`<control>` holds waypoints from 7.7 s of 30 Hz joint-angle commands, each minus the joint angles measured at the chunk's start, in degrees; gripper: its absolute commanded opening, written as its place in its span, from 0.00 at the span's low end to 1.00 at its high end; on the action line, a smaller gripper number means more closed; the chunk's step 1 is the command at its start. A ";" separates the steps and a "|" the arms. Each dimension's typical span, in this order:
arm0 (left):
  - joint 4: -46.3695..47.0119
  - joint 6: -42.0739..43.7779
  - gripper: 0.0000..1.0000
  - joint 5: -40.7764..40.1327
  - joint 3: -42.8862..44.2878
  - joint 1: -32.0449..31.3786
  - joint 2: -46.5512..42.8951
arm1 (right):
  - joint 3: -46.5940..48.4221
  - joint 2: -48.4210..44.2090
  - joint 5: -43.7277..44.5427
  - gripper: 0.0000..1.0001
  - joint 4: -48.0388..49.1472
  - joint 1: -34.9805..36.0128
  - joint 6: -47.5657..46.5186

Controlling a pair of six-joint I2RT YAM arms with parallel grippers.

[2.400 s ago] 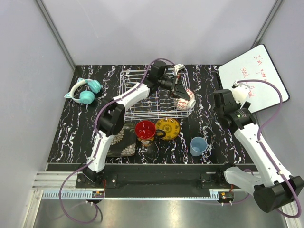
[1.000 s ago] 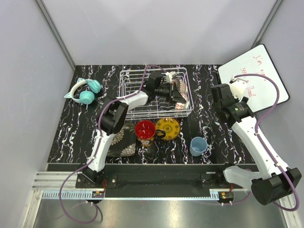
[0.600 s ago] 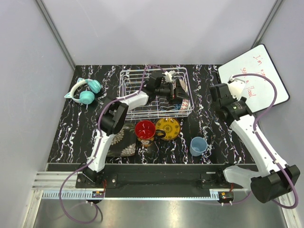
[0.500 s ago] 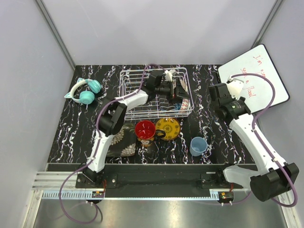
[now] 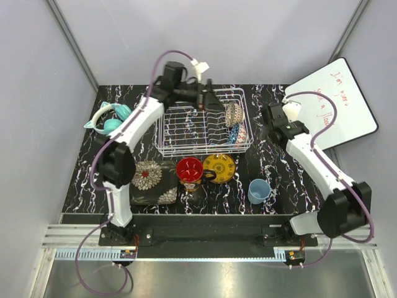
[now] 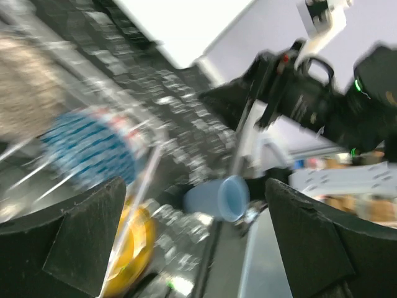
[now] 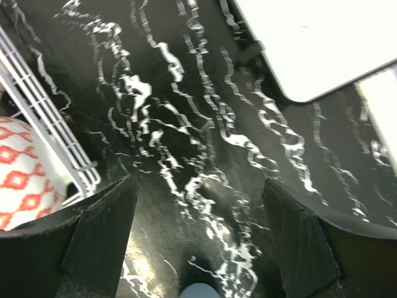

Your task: Load the mixed dishes into the dish rack

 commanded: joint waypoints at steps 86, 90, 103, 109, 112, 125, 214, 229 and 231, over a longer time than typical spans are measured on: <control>-30.98 72.28 0.07 -26.07 -51.28 36.87 -15.14 | -1.14 12.80 -28.22 0.66 13.88 28.41 -17.09; -31.77 72.11 0.02 -25.72 -50.57 36.87 -15.49 | -2.38 9.81 -27.42 0.67 12.65 28.41 -16.57; -33.35 71.23 0.21 -27.04 -50.75 36.87 -11.45 | 3.60 8.14 -24.61 0.76 10.28 28.41 -17.09; -34.58 70.96 0.00 -24.41 -50.05 36.87 -10.48 | 3.60 4.54 -23.99 0.76 9.22 28.50 -15.86; -38.70 71.31 0.00 -20.55 -47.59 36.96 -12.05 | 3.77 3.04 -23.64 0.76 9.04 28.41 -15.60; -55.75 75.35 0.00 -8.50 -35.81 41.26 -22.17 | 8.08 5.76 -26.45 0.77 10.98 28.50 -18.50; -69.92 74.57 0.00 42.57 -17.18 43.64 -16.19 | 19.16 32.30 -81.57 0.75 52.28 21.03 -1.98; -70.00 72.28 0.00 42.49 -12.69 42.32 -15.49 | 19.07 30.81 -77.43 0.00 52.11 20.59 -3.55; -70.00 72.11 0.00 42.48 -13.04 42.32 -15.58 | 19.42 30.20 -77.78 0.00 51.50 19.46 -3.73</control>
